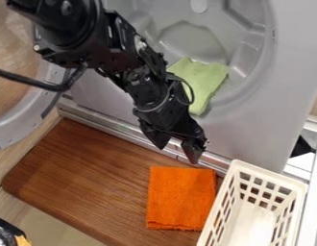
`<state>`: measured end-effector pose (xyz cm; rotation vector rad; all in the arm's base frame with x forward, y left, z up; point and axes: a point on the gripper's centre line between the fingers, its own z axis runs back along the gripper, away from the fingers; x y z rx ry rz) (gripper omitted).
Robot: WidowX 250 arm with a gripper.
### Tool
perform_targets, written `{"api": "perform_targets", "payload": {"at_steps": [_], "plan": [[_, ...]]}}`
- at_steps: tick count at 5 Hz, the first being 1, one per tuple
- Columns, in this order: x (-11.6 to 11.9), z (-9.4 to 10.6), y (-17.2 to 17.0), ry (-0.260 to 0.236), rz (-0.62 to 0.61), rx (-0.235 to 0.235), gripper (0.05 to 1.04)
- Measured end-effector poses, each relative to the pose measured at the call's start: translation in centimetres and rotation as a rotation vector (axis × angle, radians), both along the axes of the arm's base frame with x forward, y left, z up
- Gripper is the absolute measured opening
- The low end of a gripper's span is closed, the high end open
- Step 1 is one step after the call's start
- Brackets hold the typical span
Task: Moved the basket to the left side of the service
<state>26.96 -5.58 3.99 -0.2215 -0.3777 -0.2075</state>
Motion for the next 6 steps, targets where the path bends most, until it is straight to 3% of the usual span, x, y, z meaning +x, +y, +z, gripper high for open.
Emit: {"api": "perform_targets", "payload": {"at_steps": [1,4,5,6], "plan": [[-0.2,-0.5,0.0,0.021,0.004,-0.001,0.999],[-1.3,-3.1,-5.1,0.069,-0.089,0.001,0.999],[-1.4,-4.3,-5.8,0.062,-0.090,-0.023,0.999],[-1.9,-6.2,-6.4,0.097,-0.081,0.002,0.967]]}}
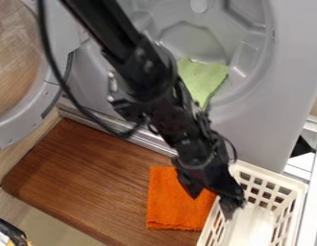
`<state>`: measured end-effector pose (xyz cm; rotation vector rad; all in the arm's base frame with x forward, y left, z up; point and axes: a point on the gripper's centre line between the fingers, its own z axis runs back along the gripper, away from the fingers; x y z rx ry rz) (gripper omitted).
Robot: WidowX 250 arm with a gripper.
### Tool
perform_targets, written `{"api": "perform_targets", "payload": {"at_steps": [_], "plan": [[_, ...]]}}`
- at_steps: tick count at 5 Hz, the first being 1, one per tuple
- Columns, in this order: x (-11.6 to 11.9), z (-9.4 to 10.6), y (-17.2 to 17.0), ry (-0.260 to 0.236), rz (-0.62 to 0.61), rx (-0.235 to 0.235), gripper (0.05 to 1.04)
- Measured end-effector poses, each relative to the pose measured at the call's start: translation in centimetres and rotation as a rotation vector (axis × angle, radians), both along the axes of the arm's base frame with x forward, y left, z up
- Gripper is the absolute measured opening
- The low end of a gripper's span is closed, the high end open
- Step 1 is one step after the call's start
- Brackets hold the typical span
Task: Moved the basket to the left side of the service
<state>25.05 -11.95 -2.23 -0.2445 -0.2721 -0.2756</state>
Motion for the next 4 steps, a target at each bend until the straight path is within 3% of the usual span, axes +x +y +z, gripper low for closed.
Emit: {"api": "perform_targets", "payload": {"at_steps": [2,3,4], "plan": [[0.61,-1.90,-0.69,0.033,0.064,0.008,0.380],[0.82,-1.87,-0.63,0.027,0.103,0.002,0.168],[0.75,-1.84,-0.75,0.039,0.103,-0.004,0.102]]}}
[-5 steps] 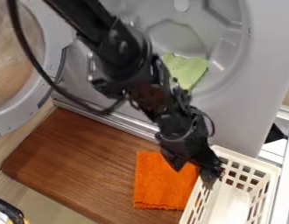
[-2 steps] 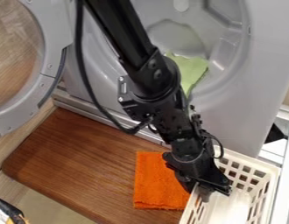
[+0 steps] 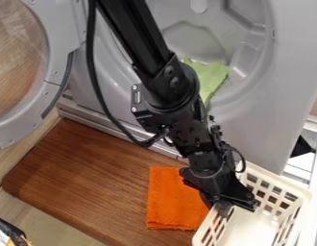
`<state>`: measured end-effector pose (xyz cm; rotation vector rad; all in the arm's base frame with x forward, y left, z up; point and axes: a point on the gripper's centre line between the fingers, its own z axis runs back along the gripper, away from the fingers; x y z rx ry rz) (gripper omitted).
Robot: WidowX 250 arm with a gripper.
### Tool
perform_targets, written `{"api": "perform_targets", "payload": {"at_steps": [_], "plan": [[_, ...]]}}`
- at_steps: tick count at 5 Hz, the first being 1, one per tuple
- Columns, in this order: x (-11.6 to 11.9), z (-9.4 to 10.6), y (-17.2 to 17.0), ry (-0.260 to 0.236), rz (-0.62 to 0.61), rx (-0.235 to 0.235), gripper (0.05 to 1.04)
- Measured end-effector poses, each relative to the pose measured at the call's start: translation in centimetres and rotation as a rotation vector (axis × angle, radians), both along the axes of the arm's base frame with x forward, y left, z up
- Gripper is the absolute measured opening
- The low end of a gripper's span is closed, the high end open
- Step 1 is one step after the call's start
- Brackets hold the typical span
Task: Moved the basket to the left side of the service
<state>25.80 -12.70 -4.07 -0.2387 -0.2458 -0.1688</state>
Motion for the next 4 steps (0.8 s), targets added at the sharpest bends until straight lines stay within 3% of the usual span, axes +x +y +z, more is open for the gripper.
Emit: {"api": "perform_targets", "payload": {"at_steps": [1,2,3,4], "plan": [[-0.1,0.1,-0.5,0.006,-0.017,-0.030,0.097],[-0.5,0.2,-0.4,0.016,-0.023,-0.028,0.097],[-0.8,1.6,0.1,-0.003,-0.012,-0.036,0.097],[-1.3,3.5,1.6,-0.023,-0.011,0.008,0.097]]}}
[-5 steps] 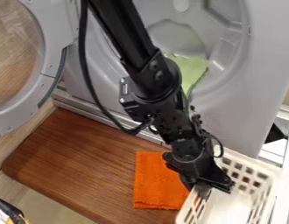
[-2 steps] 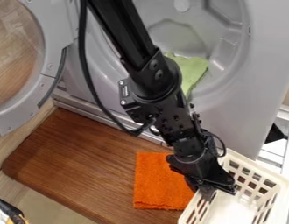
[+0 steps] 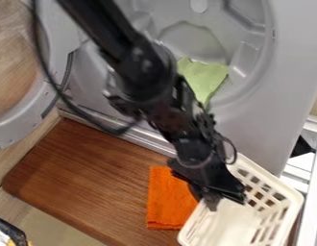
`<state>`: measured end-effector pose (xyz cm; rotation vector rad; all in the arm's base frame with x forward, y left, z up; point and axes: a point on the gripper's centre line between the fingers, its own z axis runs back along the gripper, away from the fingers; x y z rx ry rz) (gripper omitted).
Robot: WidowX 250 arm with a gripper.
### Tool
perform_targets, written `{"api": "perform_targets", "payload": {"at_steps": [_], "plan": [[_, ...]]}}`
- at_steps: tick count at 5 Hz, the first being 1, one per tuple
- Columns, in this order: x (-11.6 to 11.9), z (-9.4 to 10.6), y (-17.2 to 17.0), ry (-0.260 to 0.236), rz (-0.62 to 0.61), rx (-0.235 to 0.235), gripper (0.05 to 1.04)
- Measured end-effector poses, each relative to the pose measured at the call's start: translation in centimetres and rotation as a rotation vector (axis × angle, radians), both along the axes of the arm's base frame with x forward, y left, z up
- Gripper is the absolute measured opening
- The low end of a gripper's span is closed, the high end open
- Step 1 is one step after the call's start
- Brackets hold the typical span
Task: Moved the basket to the left side of the service
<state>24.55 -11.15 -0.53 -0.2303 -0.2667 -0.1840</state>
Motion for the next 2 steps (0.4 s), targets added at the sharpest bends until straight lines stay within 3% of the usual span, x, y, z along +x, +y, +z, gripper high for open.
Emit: {"api": "perform_targets", "payload": {"at_steps": [2], "plan": [[-1.3,2.6,5.8,-0.013,0.135,-0.002,0.096]]}}
